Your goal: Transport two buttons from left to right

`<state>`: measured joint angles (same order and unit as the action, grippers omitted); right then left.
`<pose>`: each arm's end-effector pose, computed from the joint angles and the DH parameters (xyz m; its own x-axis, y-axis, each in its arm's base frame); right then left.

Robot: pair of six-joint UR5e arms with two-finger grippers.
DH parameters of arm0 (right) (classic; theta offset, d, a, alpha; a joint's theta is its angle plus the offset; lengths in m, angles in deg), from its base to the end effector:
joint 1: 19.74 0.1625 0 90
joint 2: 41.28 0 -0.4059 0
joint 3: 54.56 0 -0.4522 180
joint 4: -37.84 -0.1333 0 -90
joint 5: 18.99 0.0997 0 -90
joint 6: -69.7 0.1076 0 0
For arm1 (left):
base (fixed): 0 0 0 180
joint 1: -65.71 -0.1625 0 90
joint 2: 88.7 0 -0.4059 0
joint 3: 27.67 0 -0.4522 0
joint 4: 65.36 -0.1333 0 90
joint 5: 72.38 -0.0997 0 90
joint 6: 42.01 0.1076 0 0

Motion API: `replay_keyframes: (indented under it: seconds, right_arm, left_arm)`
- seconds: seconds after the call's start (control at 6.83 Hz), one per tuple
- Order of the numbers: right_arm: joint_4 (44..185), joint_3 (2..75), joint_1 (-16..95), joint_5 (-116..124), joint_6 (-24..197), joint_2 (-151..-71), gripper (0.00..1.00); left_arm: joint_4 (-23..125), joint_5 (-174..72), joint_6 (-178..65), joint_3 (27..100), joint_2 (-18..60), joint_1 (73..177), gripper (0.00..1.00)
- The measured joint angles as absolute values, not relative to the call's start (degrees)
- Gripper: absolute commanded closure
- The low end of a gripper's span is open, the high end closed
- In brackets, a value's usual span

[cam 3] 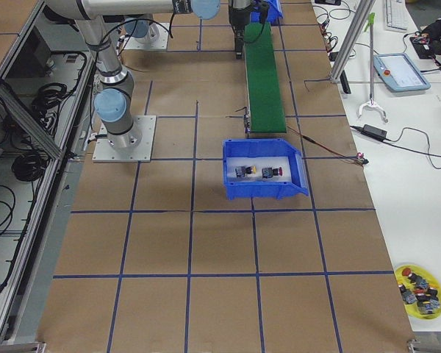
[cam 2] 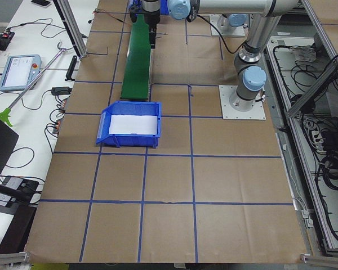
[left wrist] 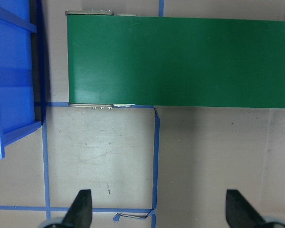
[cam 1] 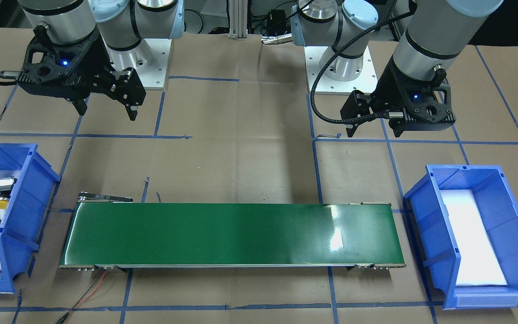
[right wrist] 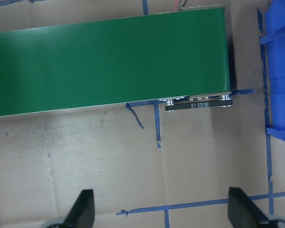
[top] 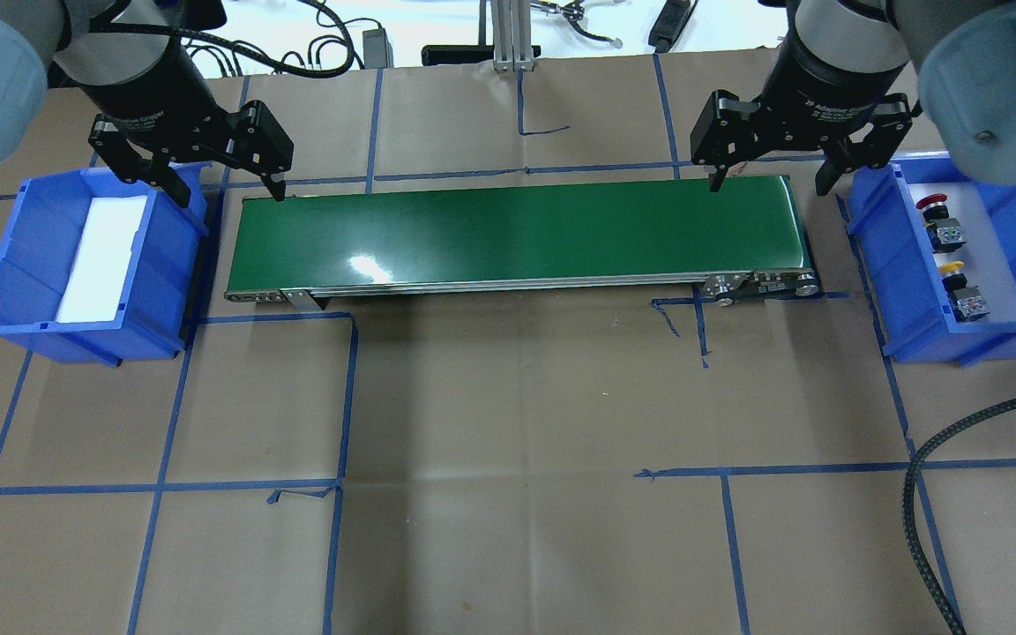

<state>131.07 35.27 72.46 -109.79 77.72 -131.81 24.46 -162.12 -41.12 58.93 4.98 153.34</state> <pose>0.1530 -0.5498 0.4734 -0.9948 0.1020 0.0042 0.1015 0.9924 -0.0698 -0.1098 -0.5828 0.4576 -0.9997 -0.0258 0.0046 -0.0258 0.9997 0.0017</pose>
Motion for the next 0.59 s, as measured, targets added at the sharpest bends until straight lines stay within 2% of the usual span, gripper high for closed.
replay_keyframes:
  seconds: [0.59]
  right_arm:
    - [131.10,35.11,72.46,-109.79,77.78,-131.46,0.00]
  left_arm:
    - [24.46,-162.08,-41.13,58.98,5.03,153.34,0.00]
